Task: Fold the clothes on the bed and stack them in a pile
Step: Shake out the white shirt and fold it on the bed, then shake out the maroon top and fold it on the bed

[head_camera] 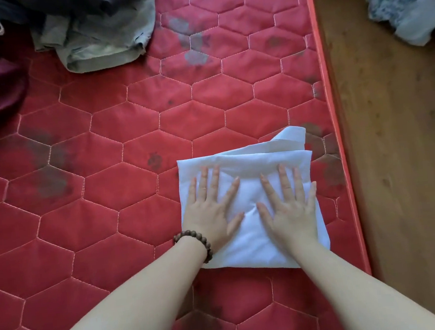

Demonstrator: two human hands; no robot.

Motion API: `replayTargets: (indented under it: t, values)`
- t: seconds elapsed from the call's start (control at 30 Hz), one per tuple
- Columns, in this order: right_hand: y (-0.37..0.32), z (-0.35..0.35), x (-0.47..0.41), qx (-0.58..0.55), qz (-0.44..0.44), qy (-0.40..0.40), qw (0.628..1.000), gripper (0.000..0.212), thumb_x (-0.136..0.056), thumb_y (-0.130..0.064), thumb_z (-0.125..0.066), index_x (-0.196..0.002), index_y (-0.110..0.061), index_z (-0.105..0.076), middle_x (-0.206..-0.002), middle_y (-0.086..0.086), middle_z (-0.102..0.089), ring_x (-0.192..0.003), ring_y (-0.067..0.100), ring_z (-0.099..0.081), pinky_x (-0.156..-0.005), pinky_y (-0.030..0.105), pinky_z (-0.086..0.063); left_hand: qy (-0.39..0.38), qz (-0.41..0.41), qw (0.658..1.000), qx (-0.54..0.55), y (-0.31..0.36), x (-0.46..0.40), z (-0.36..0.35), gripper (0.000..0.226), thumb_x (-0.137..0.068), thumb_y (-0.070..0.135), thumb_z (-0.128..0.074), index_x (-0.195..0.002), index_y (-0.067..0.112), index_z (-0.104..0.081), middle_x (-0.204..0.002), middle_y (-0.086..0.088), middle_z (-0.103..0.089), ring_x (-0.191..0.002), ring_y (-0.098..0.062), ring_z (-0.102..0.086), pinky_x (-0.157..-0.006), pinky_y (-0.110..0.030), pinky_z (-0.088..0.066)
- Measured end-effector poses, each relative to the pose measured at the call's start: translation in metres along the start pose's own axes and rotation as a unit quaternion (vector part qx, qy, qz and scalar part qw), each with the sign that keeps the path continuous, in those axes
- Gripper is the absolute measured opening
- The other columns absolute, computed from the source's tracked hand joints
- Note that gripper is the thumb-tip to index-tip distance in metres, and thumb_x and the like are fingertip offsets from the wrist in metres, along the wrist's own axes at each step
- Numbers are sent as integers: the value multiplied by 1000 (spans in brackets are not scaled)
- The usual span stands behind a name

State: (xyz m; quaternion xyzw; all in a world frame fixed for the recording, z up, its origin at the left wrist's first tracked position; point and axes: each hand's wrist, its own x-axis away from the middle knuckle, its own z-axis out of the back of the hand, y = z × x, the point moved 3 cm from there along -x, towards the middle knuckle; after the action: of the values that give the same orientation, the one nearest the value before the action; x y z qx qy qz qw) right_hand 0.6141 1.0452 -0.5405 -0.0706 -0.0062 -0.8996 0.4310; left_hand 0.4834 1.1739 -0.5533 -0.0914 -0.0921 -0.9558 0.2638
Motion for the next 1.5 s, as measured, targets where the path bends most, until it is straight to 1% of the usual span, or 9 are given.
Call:
replayTargets:
  t: [0.17,0.43,0.63,0.77,0.9,1.13,1.23,1.37,1.5]
  values:
    - [8,-11,-3,-68,-4,-12,998,63,-90,-58,-30,-150,-42,-21,-162,-6,-1,-149,22,-1,-117,54,-10,35,31,999,13,-4,-2,-10,76,-85,71,-28,-152,39,-11,-159,-20,5,-146,-39,7,-118,-55,-5]
    - [8,-3,-9,-7,-7,-122,993,62,-94,-62,-15,-145,-45,16,-154,-9,31,-146,21,20,-117,51,7,-69,29,996,56,-10,-6,7,71,-88,69,-20,-148,45,10,-156,-7,28,-142,-25,29,-118,-46,11]
    - [-37,53,-6,-2,-15,-142,990,61,-99,-51,-24,-152,-33,1,-161,0,11,-148,22,13,-118,52,1,-79,97,990,58,-34,27,75,67,-98,50,-27,-153,26,4,-161,-6,-4,-148,-22,-1,-119,-44,-7]
    - [-107,102,-3,-89,25,-139,986,58,-100,-45,-32,-153,-30,-12,-161,4,-7,-149,21,0,-119,47,-4,-42,169,982,73,-83,71,129,66,-97,49,-29,-153,26,-3,-161,-2,-8,-148,-19,-2,-119,-42,-7]
    - [-183,136,-3,-155,70,-95,981,54,-96,-31,-51,-147,-18,-37,-152,13,-32,-139,31,-31,-110,51,-27,-15,251,965,75,-154,119,161,67,-96,52,-28,-153,27,-5,-161,-2,-7,-148,-20,0,-120,-43,-7]
    - [-325,136,-7,-180,111,-56,976,53,-86,-20,-69,-135,-9,-53,-139,25,-47,-126,41,-48,-102,54,-40,36,347,935,59,-301,200,169,72,-90,57,-35,-152,27,-15,-161,-5,-8,-149,-23,0,-118,-46,-8]
    - [-398,118,-3,-172,121,-66,975,55,-89,-26,-65,-140,-16,-49,-146,20,-40,-132,35,-42,-107,51,-36,50,360,930,53,-373,223,155,76,-86,58,-42,-151,26,-22,-160,-9,-12,-148,-26,-5,-117,-49,-11]
    - [-502,87,-15,-133,153,-49,978,61,-92,-37,-59,-147,-25,-36,-157,13,-22,-145,30,-20,-116,48,-22,32,345,936,58,-465,241,118,86,-83,64,-41,-153,26,-9,-161,-10,-1,-149,-27,2,-118,-50,-6]
    - [-588,56,-53,-60,226,-31,972,88,-86,-50,-59,-150,-42,1,-160,3,13,-148,25,12,-117,50,1,16,304,950,66,-535,239,74,97,-80,73,-36,-150,31,16,-156,-4,25,-146,-24,21,-117,-48,4]
